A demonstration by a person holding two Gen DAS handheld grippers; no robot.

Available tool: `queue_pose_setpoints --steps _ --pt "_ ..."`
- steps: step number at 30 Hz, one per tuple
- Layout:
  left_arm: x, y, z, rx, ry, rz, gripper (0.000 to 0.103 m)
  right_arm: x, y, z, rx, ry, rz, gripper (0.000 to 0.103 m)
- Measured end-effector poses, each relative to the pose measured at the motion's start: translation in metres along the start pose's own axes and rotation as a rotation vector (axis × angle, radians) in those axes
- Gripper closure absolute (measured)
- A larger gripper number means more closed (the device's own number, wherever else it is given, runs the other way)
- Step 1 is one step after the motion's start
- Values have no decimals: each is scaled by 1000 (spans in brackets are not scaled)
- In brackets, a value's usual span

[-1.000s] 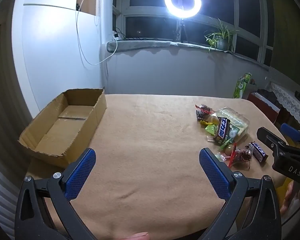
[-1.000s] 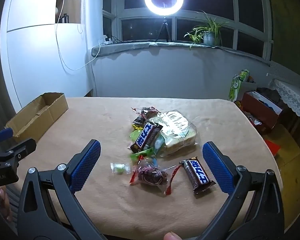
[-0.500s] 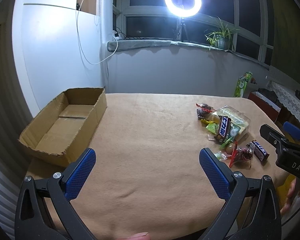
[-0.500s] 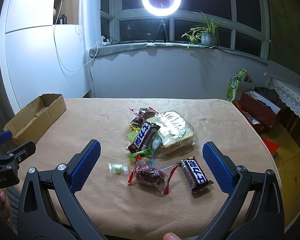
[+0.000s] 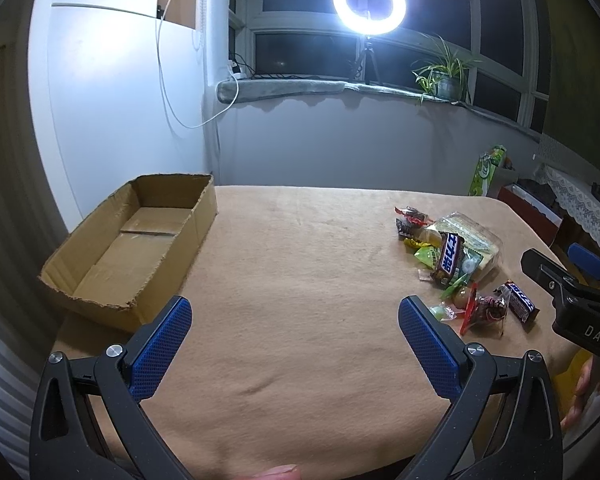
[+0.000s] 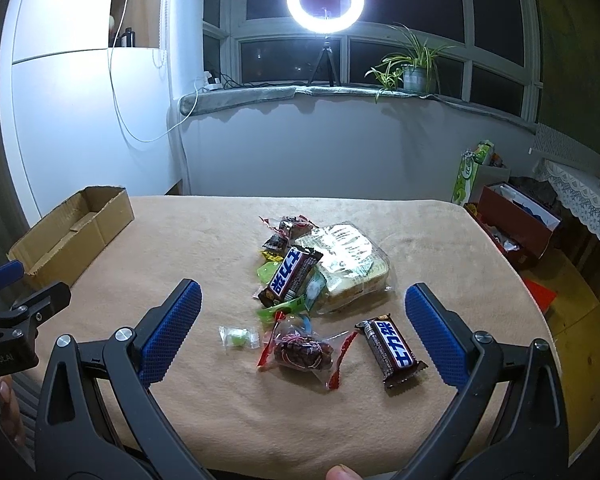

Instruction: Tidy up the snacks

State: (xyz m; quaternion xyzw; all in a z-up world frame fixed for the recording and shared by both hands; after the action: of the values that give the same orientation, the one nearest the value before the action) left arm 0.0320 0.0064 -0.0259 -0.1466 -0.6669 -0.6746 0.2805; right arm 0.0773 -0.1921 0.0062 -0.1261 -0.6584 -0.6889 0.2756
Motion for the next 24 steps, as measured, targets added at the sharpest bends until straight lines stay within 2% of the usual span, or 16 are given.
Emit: queue_pose_setpoints --steps 24 --pt "1 -2 -1 -3 4 4 0 0 1 0 5 -1 3 0"
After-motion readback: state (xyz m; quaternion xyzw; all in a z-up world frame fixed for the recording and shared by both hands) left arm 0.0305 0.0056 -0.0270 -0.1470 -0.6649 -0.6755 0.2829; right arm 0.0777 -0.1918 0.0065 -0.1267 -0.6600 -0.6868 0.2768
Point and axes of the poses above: each gripper's, at about its wrist camera, not at the fingertips, and x roughly against the way its jaws point, z to its left, y to its top, the point moved 4 cm from there along -x, roughly the way its jaws point, and after that the axes turned 10 degrees about y, right-handed, at the moved point
